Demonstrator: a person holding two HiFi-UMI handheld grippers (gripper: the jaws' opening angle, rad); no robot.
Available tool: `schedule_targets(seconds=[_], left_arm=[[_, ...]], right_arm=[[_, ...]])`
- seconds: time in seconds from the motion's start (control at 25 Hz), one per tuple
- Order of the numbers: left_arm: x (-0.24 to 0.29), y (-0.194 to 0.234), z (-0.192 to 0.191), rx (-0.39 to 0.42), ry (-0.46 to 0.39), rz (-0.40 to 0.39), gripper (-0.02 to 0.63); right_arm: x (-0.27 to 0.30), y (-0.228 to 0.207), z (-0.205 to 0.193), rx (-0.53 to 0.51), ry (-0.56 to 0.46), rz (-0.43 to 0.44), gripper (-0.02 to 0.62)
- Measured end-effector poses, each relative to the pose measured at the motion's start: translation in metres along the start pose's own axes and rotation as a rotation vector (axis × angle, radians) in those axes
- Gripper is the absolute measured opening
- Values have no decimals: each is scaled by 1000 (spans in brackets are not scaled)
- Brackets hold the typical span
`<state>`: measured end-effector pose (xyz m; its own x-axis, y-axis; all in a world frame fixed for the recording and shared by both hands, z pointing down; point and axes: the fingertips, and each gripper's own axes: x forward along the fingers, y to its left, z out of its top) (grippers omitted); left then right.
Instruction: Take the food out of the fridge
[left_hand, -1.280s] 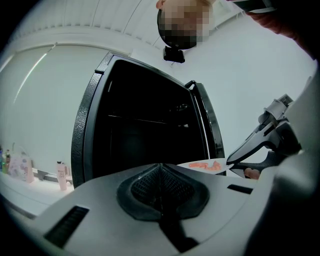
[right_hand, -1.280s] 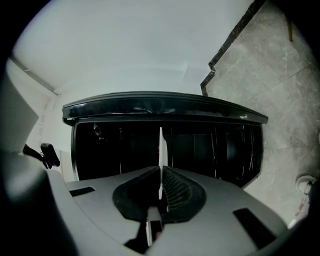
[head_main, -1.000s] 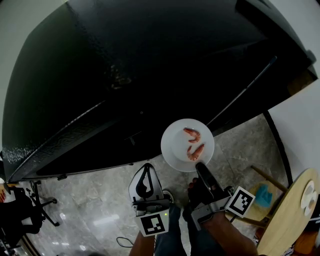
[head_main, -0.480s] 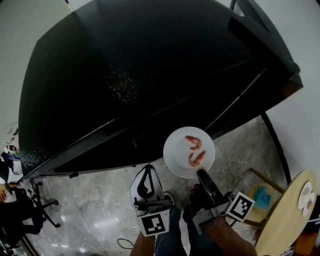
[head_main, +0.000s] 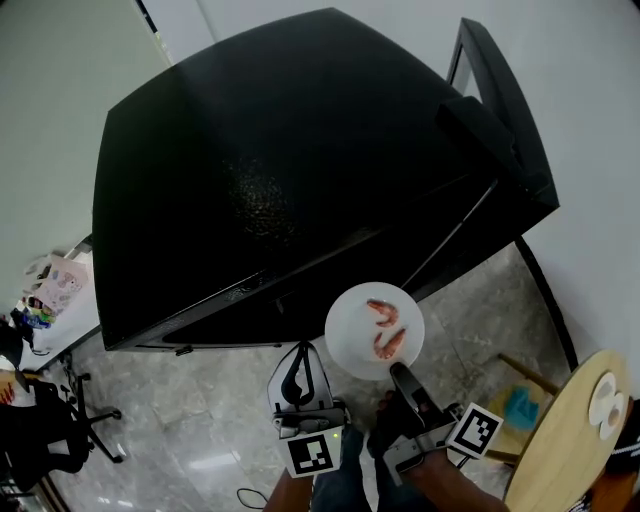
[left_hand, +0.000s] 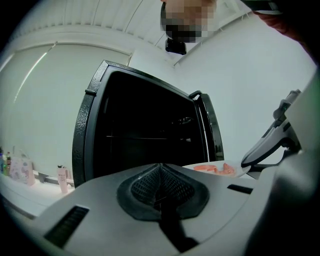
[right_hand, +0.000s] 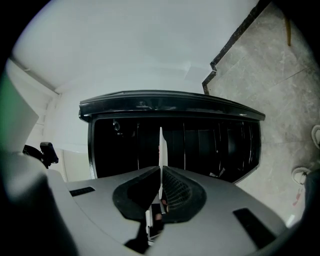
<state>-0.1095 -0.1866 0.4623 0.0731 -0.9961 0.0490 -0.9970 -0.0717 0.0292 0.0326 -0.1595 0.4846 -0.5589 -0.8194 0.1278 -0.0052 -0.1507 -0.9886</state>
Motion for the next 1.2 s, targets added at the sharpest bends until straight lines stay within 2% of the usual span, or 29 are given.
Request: schedule_targets(seconds=[0.56,1.04,1.12,1.2], left_arm=[[-22,3,64,-33,-11,25,12],[-36,-9,119,-43,-37,-2,12],[-38,-10,126,-33,-40,-5,12],[-43,-10,132,17,-40,-21,12]], right_arm=[[-18,64,-13,-35,20,22,31],[-40,121,-17,-71,35,35,31],[-41,130,-20,-71,43,41,31],[-45,138,-22,-65,49,41,31]])
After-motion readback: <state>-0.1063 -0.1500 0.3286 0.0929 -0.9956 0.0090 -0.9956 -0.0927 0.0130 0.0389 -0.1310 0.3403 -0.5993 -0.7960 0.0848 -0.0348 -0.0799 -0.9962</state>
